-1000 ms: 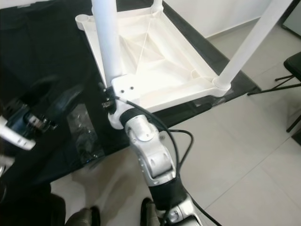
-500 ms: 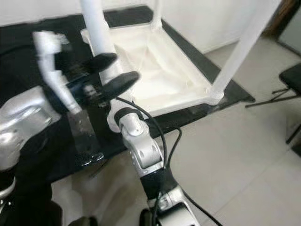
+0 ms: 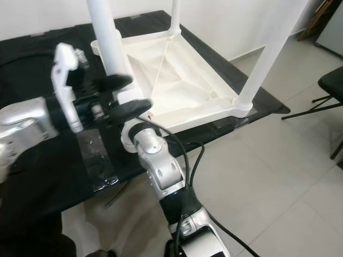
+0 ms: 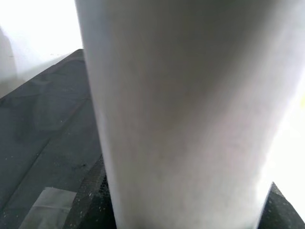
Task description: Building children table
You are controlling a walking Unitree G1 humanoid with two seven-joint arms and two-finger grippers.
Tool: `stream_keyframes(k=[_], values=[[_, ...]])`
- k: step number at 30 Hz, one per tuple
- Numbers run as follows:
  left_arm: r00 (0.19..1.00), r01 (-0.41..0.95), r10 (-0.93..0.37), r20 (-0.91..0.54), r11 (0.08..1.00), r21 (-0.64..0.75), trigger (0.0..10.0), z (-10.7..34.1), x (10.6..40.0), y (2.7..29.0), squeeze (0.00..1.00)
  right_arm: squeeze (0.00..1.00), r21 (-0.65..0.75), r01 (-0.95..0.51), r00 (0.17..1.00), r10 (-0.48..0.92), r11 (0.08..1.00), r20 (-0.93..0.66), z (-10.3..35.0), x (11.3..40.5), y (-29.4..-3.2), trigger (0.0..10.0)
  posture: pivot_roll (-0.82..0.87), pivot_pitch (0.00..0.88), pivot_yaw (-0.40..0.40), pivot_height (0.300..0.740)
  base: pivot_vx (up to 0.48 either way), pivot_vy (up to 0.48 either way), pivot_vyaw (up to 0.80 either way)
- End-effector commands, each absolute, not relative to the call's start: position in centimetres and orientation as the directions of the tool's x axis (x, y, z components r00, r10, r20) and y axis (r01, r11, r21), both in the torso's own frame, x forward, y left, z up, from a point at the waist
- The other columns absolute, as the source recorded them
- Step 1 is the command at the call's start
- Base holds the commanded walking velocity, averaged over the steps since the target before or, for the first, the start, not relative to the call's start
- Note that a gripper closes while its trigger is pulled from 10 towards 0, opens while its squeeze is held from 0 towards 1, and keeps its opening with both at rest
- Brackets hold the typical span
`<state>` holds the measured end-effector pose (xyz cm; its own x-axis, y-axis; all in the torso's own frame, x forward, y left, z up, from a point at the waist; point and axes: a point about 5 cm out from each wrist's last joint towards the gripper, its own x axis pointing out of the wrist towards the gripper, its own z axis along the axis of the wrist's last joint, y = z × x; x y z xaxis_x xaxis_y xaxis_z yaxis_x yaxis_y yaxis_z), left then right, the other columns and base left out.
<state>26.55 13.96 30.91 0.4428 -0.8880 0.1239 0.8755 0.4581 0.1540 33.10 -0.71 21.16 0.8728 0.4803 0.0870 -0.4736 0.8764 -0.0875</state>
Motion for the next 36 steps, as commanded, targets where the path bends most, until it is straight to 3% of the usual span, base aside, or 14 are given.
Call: stream_keyframes(k=[1, 6, 7, 8, 9, 12, 13, 18, 28, 36], values=[[0.363, 0.91, -0.923, 0.128, 0.381, 0.162, 10.0, 31.5, 25.3, 14.8, 0.41, 0.0, -0.023, -0.502, 0.865, 0.502, 0.864, -0.01, 18.8, 32.8, 0.4, 10.0, 0.08, 0.173, -0.005, 0.74, 0.0, 0.0, 0.0], [0.416, 0.88, -0.871, 0.26, 0.458, 0.126, 10.0, 33.4, 25.1, 17.8, 0.4, 0.0, -0.02, -0.508, 0.862, 0.508, 0.861, -0.005, 18.8, 32.6, 0.5, 10.0, 0.08, 0.173, -0.005, 0.74, 0.0, 0.0, 0.0], [0.435, 0.868, -0.853, 0.287, 0.483, 0.119, 10.0, 33.7, 25.2, 18.4, 0.31, 0.0, -0.018, -0.508, 0.861, 0.508, 0.861, -0.005, 18.7, 32.6, 0.5, 10.0, 0.09, 0.175, -0.008, 0.74, 0.0, 0.0, 0.0], [0.435, 0.868, -0.853, 0.287, 0.483, 0.119, 10.0, 33.7, 25.2, 18.4, 0.31, 0.0, -0.018, -0.508, 0.861, 0.508, 0.861, -0.005, 18.7, 32.6, 0.5, 10.0, 0.09, 0.175, -0.008, 0.74, 0.0, 0.0, 0.0], [0.477, 0.844, -0.822, 0.311, 0.528, 0.1, 10.0, 33.7, 25.6, 18.9, 0.11, 0.0, -0.015, -0.511, 0.859, 0.511, 0.859, -0.003, 18.6, 32.4, 0.5, 10.0, 0.09, 0.177, -0.009, 0.74, 0.0, 0.0, 0.0], [0.501, 0.83, -0.804, 0.32, 0.552, 0.087, 10.0, 33.7, 25.9, 19.2, 0.11, 0.0, -0.013, -0.514, 0.858, 0.514, 0.858, -0.001, 18.5, 32.3, 0.6, 10.0, 0.09, 0.179, -0.009, 0.74, 0.0, 0.0, 0.0], [0.532, 0.812, -0.784, 0.321, 0.58, 0.07, 10.0, 33.5, 26.3, 19.2, 0.0, 0.0, -0.01, -0.519, 0.855, 0.519, 0.855, 0.005, 18.4, 32.1, 0.7, 10.0, 0.09, 0.18, -0.008, 0.74, 0.0, 0.0, 0.0], [0.589, 0.784, -0.749, 0.304, 0.621, 0.011, 10.0, 32.4, 27.7, 17.8, 0.0, 0.0, -0.007, -0.536, 0.844, 0.536, 0.845, 0.013, 18.1, 31.5, 1.0, 10.0, 0.08, 0.181, -0.006, 0.74, 0.0, 0.0, 0.0], [0.547, 0.822, -0.776, 0.315, 0.568, -0.028, 10.0, 32.9, 29.7, 12.8, 0.0, 0.0, -0.011, -0.559, 0.829, 0.559, 0.829, 0.033, 18.2, 31.0, 1.7, 10.0, 0.09, 0.179, 0.006, 0.74, 0.0, 0.0, 0.0], [0.533, 0.814, -0.779, 0.331, 0.578, 0.05, 10.0, 33.8, 29.9, 11.1, 0.0, 0.0, -0.003, -0.553, 0.832, 0.553, 0.833, 0.035, 18.2, 31.1, 1.7, 10.0, 0.09, 0.178, 0.009, 0.74, 0.0, 0.0, 0.0]])
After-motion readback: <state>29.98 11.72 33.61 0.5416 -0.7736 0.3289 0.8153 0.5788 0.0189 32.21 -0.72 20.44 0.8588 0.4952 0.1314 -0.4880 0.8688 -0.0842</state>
